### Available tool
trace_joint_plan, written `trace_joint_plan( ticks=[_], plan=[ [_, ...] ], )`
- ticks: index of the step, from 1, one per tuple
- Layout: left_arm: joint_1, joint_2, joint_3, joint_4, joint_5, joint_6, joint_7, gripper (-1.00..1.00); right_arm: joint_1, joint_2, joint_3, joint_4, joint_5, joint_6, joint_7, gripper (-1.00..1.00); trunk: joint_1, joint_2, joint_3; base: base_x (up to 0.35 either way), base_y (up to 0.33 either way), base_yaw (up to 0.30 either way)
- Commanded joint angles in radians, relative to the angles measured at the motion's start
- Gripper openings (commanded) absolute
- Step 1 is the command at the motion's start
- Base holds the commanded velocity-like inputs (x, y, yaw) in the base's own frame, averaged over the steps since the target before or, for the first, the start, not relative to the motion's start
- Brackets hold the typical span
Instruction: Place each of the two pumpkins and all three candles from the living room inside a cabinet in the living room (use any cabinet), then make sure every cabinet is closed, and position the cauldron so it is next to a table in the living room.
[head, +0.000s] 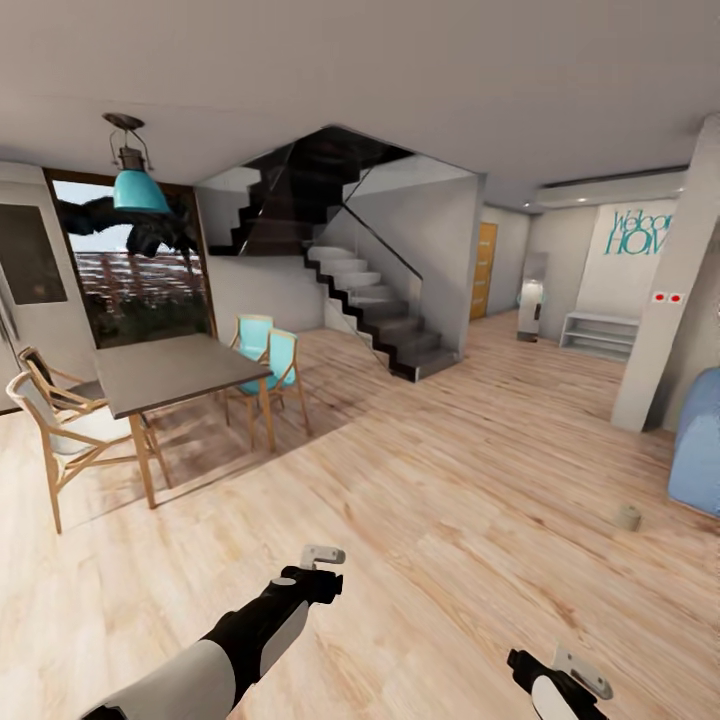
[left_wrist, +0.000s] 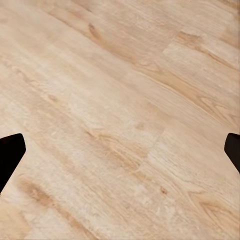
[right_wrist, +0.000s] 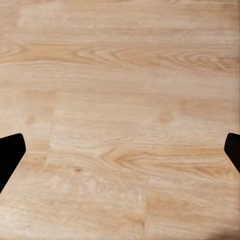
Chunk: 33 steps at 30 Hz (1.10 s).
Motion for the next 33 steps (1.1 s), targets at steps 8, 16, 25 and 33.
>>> trace_joint_plan(
  ticks=[8,16,25,33],
  plan=[
    [-0.001,0.001,-0.008,-0.002,0.009,-0.004,0.008,1.0,-0.001,0.0,0.008,0.014,0.007,0.001,-0.006,1.0,0.001,-0.001,-0.003,0.311,0.098,-0.031],
    [-0.001,0.001,-0.009,-0.001,0.008,-0.014,0.009,1.0,-0.001,0.003,0.005,0.015,0.002,0.0,-0.007,1.0,0.001,-0.001,-0.003,0.327,0.06,-0.002],
    [-0.001,0.001,-0.023,-0.001,0.008,-0.016,0.009,1.0,-0.001,0.003,0.0,0.014,-0.007,0.002,-0.008,1.0,0.001,-0.001,-0.004,0.33,0.008,-0.072],
    [-0.001,0.001,-0.029,-0.001,0.009,-0.017,0.009,1.0,-0.001,0.005,-0.001,0.014,-0.01,0.005,-0.008,1.0,0.001,-0.001,-0.004,0.331,0.001,-0.231]
  ],
)
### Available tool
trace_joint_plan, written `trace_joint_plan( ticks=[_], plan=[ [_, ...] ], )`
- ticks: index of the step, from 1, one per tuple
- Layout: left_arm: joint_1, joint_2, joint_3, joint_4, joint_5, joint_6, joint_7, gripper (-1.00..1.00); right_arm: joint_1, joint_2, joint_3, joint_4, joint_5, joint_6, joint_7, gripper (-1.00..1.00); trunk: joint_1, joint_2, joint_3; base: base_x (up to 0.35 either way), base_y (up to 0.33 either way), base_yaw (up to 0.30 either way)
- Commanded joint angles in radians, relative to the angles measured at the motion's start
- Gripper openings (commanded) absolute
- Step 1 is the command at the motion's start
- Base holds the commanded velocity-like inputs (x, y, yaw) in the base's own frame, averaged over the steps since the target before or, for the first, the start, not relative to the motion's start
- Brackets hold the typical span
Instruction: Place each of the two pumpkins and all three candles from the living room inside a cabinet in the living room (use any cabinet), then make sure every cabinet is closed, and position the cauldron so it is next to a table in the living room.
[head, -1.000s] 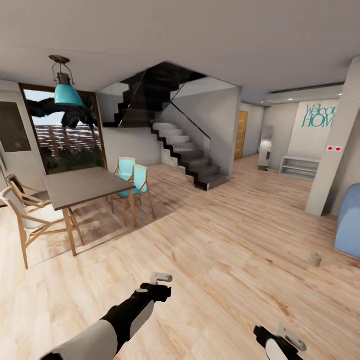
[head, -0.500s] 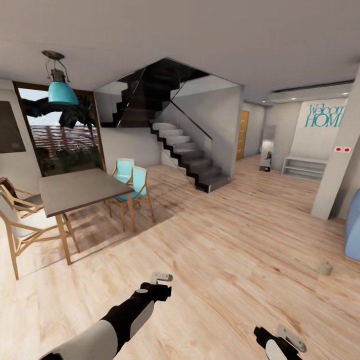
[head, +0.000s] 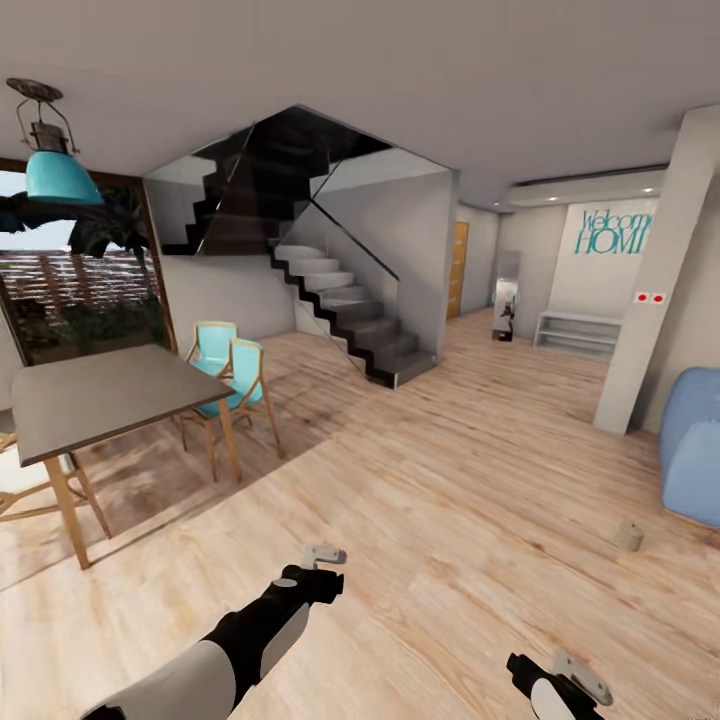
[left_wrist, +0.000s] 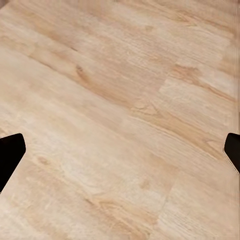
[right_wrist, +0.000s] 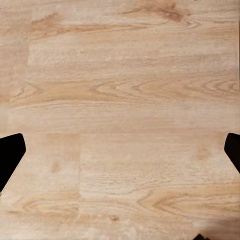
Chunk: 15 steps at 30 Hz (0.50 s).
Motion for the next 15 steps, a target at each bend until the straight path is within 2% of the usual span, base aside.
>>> trace_joint_plan(
  ticks=[1,4,10,15],
  plan=[
    [-0.001,0.001,-0.009,-0.002,0.009,0.004,0.009,1.0,-0.001,-0.002,0.006,-0.001,-0.004,0.005,-0.008,1.0,0.001,-0.001,-0.001,0.331,0.0,-0.266],
    [-0.001,0.001,-0.01,-0.002,0.009,0.003,0.009,1.0,-0.001,-0.002,0.006,-0.002,-0.004,0.007,-0.008,1.0,0.001,-0.001,-0.002,0.331,0.0,-0.246],
    [-0.001,0.001,-0.01,-0.002,0.009,0.003,0.009,1.0,-0.001,0.002,0.007,-0.003,0.001,0.003,-0.009,1.0,0.001,-0.001,-0.003,0.331,0.0,-0.099],
    [-0.001,0.001,-0.01,-0.002,0.009,0.003,0.009,1.0,-0.001,0.001,0.007,-0.005,-0.001,0.003,-0.008,1.0,0.001,-0.001,-0.003,0.331,0.0,-0.218]
  ],
)
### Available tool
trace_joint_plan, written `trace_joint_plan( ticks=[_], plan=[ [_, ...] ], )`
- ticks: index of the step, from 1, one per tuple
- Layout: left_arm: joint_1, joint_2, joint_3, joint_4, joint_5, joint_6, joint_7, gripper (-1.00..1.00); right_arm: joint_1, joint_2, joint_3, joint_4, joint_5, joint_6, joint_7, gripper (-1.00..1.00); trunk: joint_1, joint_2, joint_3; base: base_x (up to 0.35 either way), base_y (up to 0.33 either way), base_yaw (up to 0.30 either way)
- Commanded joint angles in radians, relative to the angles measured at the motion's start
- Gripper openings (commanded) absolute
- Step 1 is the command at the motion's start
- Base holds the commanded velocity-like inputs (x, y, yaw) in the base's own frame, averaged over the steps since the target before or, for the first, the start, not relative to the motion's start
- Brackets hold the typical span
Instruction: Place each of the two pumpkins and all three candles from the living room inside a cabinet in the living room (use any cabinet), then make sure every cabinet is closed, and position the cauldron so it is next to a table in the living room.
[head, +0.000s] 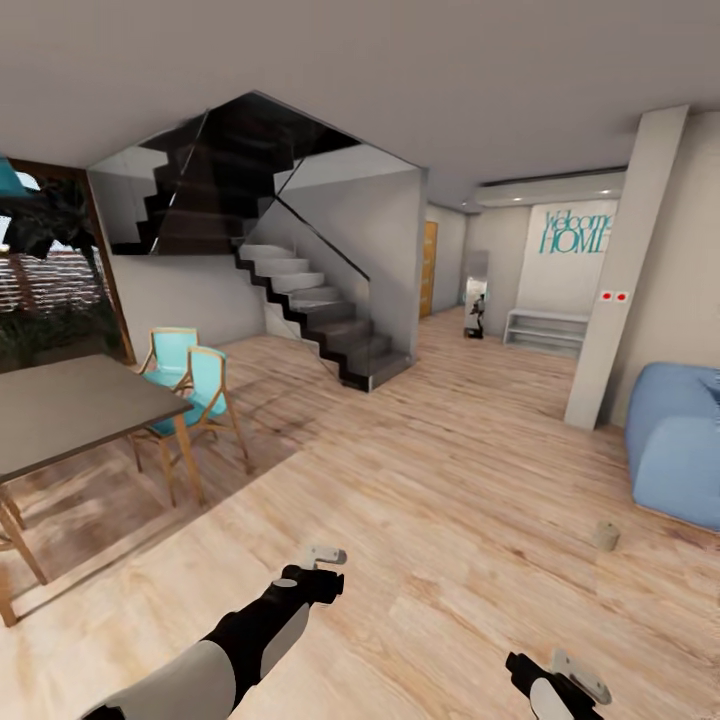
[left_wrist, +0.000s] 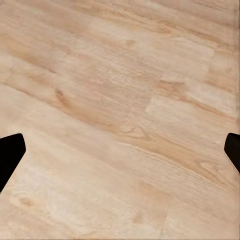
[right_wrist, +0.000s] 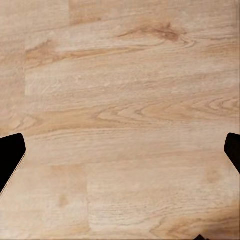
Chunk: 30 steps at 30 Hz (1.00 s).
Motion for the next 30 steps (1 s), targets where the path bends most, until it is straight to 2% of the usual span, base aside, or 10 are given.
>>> trace_joint_plan(
  ticks=[1,30],
  plan=[
    [-0.001,0.001,-0.009,-0.002,0.009,0.004,0.009,1.0,-0.001,-0.001,0.005,-0.002,-0.004,0.004,-0.008,1.0,0.001,-0.001,-0.001,0.331,0.0,-0.262],
    [-0.001,0.001,-0.009,-0.002,0.009,0.003,0.009,1.0,-0.001,-0.006,0.004,0.001,-0.007,0.004,-0.006,1.0,0.001,-0.001,-0.001,0.331,0.0,-0.29]
  ],
)
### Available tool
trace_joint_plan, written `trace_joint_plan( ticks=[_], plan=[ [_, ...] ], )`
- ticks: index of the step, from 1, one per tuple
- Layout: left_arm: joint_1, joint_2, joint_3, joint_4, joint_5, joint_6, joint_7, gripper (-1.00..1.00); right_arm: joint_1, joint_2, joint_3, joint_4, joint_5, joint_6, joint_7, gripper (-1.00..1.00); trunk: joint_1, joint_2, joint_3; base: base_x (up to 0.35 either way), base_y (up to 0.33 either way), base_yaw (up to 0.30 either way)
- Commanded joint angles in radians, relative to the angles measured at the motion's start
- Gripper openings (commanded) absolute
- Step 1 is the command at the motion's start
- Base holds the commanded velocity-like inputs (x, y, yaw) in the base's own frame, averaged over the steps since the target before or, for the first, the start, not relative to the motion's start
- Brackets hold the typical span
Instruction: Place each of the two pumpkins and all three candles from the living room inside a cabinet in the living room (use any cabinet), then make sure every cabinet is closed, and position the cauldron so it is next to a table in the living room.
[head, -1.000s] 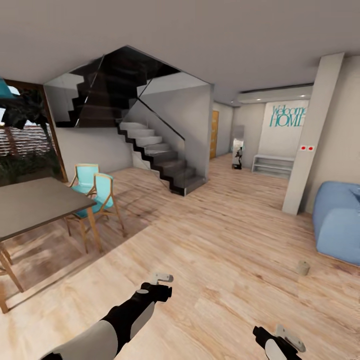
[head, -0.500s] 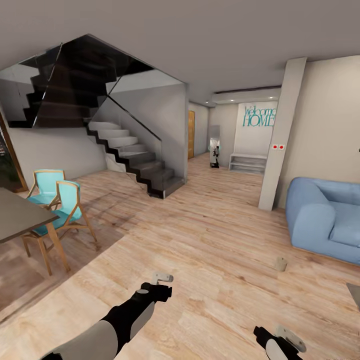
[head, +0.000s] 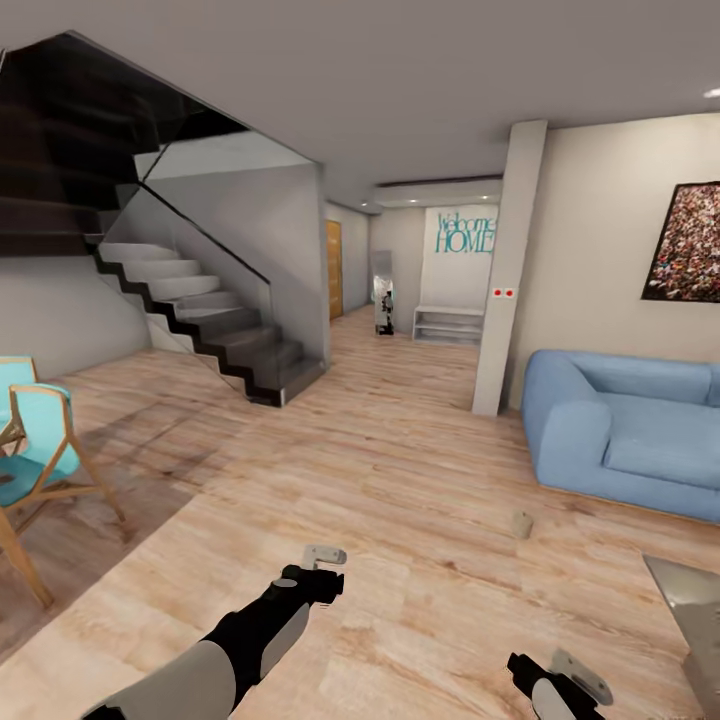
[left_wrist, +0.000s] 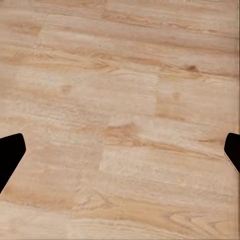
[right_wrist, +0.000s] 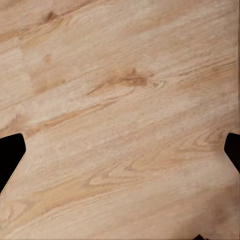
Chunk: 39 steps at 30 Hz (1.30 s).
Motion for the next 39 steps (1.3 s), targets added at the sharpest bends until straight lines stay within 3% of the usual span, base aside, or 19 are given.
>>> trace_joint_plan(
  ticks=[1,18,27,33,39],
  plan=[
    [-0.001,0.001,-0.008,-0.002,0.009,0.003,0.009,1.0,-0.001,-0.001,0.006,-0.002,-0.004,0.004,-0.008,1.0,0.001,-0.001,-0.001,0.331,0.0,-0.292],
    [-0.001,0.001,-0.008,-0.002,0.01,0.003,0.009,1.0,-0.001,0.0,0.016,-0.003,0.006,0.002,-0.006,1.0,0.001,-0.001,-0.006,0.331,0.0,-0.273],
    [-0.001,0.001,-0.007,-0.002,0.01,0.003,0.009,1.0,-0.001,0.003,0.022,-0.003,0.014,0.001,-0.006,1.0,0.001,-0.001,-0.008,0.331,0.027,-0.057],
    [-0.001,0.001,-0.007,-0.002,0.01,0.003,0.009,1.0,-0.001,0.003,0.056,-0.002,0.016,0.001,-0.006,1.0,0.001,-0.001,-0.008,0.322,0.142,-0.005],
    [-0.001,0.001,-0.007,-0.002,0.01,0.003,0.009,1.0,-0.001,0.005,0.065,-0.004,0.014,0.0,-0.007,1.0,0.001,-0.001,-0.008,0.317,0.167,-0.001]
  ],
)
